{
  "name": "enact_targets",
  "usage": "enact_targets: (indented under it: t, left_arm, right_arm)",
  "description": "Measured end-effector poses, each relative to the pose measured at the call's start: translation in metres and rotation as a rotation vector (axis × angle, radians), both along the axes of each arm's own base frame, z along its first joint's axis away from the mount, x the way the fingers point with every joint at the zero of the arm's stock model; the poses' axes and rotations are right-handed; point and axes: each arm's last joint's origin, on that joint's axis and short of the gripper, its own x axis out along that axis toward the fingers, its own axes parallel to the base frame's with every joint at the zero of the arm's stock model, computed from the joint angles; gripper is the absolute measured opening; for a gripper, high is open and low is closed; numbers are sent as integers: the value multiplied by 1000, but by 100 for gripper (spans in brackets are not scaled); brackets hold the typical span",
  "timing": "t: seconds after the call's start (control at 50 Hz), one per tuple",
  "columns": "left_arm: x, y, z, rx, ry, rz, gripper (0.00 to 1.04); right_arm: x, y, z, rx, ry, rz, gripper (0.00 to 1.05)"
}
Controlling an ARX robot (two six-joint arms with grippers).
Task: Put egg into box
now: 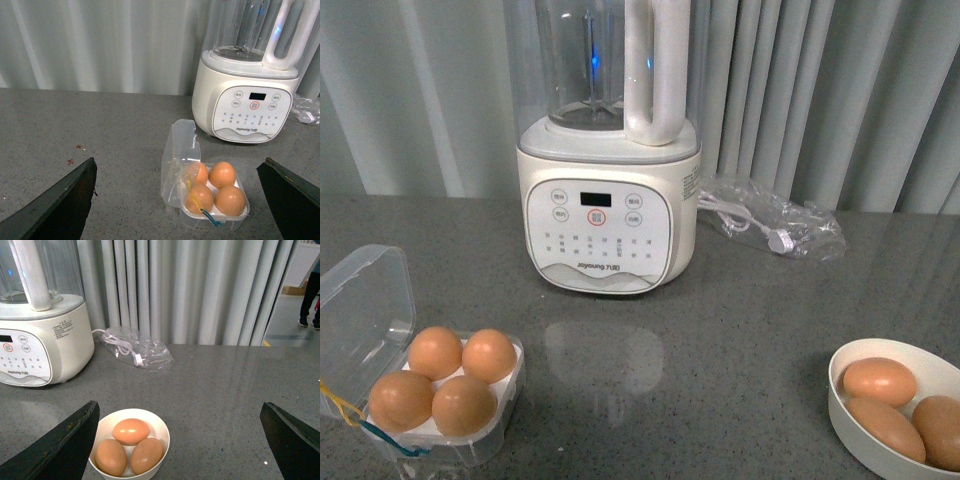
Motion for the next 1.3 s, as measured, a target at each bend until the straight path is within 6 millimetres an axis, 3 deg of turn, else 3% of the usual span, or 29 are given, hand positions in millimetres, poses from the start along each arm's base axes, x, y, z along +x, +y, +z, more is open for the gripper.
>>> enact_targets:
  t: [0.28, 0.38, 0.581, 0.661, 0.801, 0.941, 1.301]
  left_arm:
    - [0, 0, 0, -3, 2, -1, 98]
    - [10, 1, 3, -128, 89, -66, 98]
    - [70, 14, 59, -218, -30, -44, 98]
    - [97, 18, 71, -184, -53, -33, 98]
    - [143, 30, 69, -81, -27, 55, 98]
    - [171, 49, 67, -7, -11, 139, 98]
    - [208, 104, 52, 206, 61, 315, 98]
  right_arm:
    - [0, 0, 0, 0, 0, 0, 97]
    - [0, 0, 0, 0, 0, 0, 97]
    - [0, 0, 0, 0, 0, 0, 97]
    - [0, 0, 0, 0, 0, 0, 97]
    - [0, 0, 0, 0, 0, 0, 97]
    - [0, 0, 0, 0, 0, 0, 97]
    - [0, 0, 0, 0, 0, -1, 97]
